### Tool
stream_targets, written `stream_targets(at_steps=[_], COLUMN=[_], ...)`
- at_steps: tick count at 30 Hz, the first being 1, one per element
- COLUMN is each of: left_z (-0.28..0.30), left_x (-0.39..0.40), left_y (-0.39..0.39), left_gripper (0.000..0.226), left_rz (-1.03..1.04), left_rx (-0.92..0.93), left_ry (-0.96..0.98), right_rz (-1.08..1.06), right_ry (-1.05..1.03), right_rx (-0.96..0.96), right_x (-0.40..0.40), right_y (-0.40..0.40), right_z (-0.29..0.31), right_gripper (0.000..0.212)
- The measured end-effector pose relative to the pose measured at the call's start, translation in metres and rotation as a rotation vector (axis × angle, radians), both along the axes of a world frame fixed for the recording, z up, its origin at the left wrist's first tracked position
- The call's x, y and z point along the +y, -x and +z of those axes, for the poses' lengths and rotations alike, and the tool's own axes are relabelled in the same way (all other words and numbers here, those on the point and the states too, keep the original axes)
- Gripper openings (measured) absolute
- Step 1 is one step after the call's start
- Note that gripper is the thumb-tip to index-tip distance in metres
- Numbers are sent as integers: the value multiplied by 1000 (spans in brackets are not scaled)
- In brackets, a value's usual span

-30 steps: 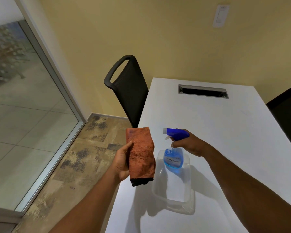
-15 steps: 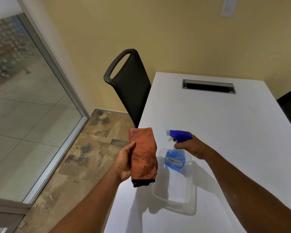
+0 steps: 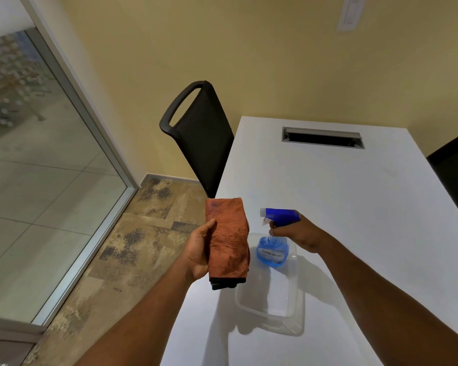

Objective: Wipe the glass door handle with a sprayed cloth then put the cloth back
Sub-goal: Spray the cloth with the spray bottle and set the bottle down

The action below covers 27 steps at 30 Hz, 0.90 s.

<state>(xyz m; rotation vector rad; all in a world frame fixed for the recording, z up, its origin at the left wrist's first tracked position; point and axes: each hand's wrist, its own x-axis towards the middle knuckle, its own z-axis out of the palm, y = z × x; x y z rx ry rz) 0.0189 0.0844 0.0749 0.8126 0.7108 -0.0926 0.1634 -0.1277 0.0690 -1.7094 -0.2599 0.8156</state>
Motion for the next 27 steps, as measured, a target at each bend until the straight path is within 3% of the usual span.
stream_targets(at_steps=[11, 14, 17, 19, 22, 27], left_z=[12, 15, 18, 20, 20, 24], left_x=[-5, -6, -9, -13, -16, -14], left_y=[15, 22, 30, 38, 50, 64], left_gripper=[37, 39, 39, 37, 37, 35], left_rz=[25, 46, 63, 86, 124, 143], left_rx=[-13, -22, -31, -40, -62, -91], left_ry=[-25, -34, -25, -13, 3, 2], right_rz=[137, 79, 87, 108, -80, -429], right_ry=[50, 83, 114, 158, 231, 115], right_rx=[32, 33, -21, -80, -192, -481], right_x=[-2, -9, -23, -34, -47, -52], right_y=[-5, -2, 0, 3, 17, 67], right_z=[-6, -13, -10, -3, 6, 12], right_gripper=[37, 54, 93, 102, 85, 22])
